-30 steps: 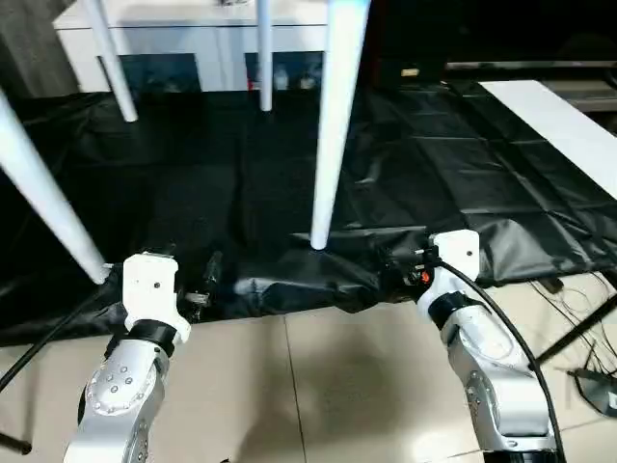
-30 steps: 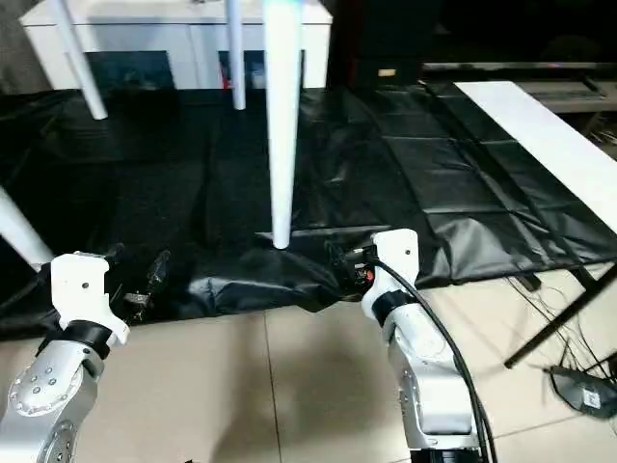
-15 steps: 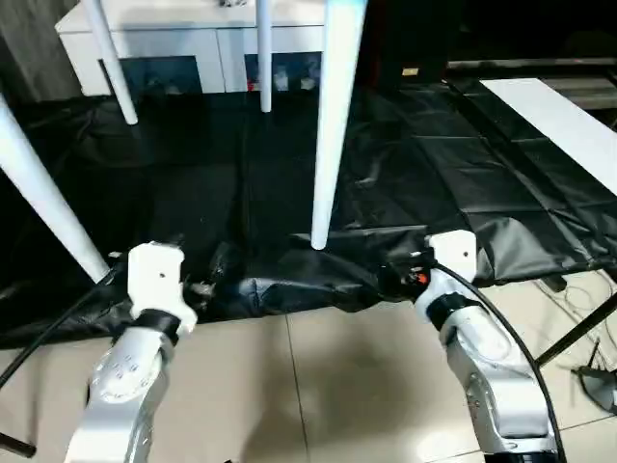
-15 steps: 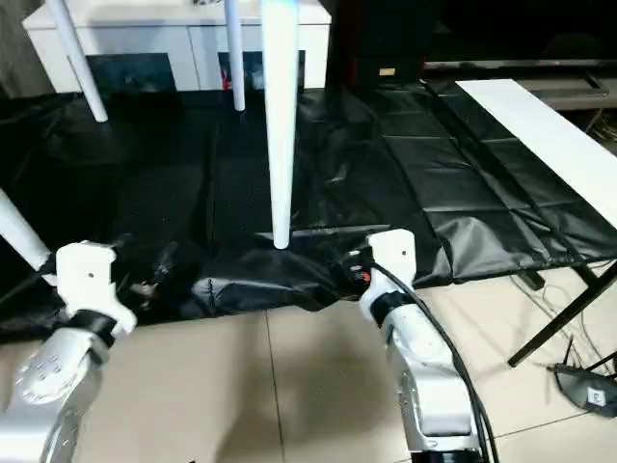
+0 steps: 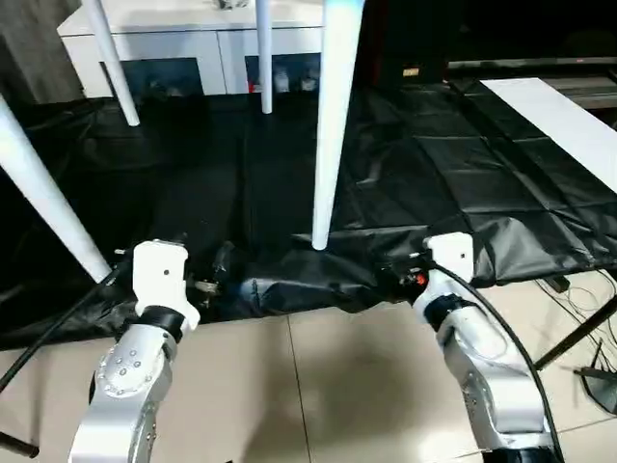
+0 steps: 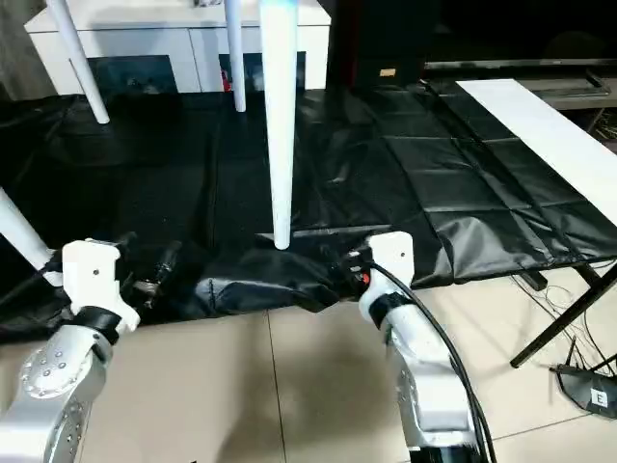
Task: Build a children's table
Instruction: Flip table
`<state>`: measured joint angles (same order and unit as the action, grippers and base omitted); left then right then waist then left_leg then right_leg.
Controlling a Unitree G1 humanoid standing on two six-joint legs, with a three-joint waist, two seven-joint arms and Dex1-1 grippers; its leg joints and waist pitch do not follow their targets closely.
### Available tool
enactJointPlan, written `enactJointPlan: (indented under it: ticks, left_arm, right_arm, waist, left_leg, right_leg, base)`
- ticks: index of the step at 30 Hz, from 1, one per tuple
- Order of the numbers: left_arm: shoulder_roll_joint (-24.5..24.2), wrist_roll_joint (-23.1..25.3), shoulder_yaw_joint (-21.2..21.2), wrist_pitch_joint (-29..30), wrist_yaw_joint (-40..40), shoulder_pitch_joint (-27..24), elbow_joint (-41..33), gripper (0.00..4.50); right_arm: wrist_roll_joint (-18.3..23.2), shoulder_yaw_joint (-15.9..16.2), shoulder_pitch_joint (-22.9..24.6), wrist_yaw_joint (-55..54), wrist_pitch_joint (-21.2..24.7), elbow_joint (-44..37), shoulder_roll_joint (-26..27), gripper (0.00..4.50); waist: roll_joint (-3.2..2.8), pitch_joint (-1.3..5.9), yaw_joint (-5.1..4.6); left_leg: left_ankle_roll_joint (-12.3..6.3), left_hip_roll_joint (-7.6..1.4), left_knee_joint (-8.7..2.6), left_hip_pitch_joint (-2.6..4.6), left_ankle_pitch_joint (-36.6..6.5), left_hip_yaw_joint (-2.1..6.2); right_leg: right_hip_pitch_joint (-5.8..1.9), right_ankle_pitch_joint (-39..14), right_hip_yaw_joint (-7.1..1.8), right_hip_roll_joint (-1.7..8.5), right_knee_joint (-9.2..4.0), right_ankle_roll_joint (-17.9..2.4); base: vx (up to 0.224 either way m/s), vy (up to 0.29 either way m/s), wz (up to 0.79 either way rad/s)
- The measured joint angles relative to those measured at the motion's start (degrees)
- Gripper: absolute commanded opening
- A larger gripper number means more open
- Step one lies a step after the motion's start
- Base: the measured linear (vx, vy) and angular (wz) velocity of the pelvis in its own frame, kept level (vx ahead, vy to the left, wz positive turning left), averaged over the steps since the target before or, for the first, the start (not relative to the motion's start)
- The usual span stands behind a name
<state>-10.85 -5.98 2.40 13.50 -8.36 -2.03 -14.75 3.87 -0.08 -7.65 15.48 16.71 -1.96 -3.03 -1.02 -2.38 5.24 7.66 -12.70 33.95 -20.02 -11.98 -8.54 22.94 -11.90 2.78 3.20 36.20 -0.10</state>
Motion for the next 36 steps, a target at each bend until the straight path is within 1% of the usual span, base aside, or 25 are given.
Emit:
enactJointPlan:
  ticks: [10,15,22,36]
  left_arm:
    - [-0.33,0.01,0.15,0.30,-0.12,0.00,-0.04,3.56]
    - [-0.43,0.08,0.17,0.91,-0.09,-1.00,-0.36,3.56]
    - [0.02,0.10,0.05,1.06,-0.05,-1.08,-0.37,3.56]
    - [0.09,0.66,0.00,1.05,-0.04,-0.98,-0.32,3.56]
  right_arm:
    - [0.15,0.61,-0.51,0.00,-0.92,0.51,0.06,3.73]
    - [0.25,0.65,-0.51,0.02,-0.95,0.53,0.04,3.73]
    - [0.28,0.65,-0.68,0.28,-0.98,1.04,-0.68,3.73]
    - [0.28,0.69,-0.66,0.62,-0.97,1.01,-0.97,3.73]
  waist:
    - [0.05,0.03,0.04]
    - [0.10,0.04,0.05]
    - [0.36,0.10,0.07]
    - [0.35,0.10,-0.01]
  left_leg:
    - [-0.01,0.00,0.01,0.00,0.01,0.00]
    - [-0.01,0.00,0.00,0.00,0.01,0.00]
    - [-0.01,0.01,0.01,0.00,0.01,0.00]
    - [-0.01,0.01,0.01,-0.01,0.01,0.00]
  right_leg:
    - [0.00,0.00,0.00,0.00,0.00,0.00]
    - [0.01,0.00,0.00,0.00,0.00,0.01]
    - [0.00,0.00,-0.01,0.01,0.00,0.01]
    - [0.00,0.01,-0.01,0.01,0.00,0.01]
  base:
    - [0.000,0.000,0.00]
    - [0.000,0.000,0.00]
    - [0.000,0.000,0.00]
    - [0.000,0.000,0.00]
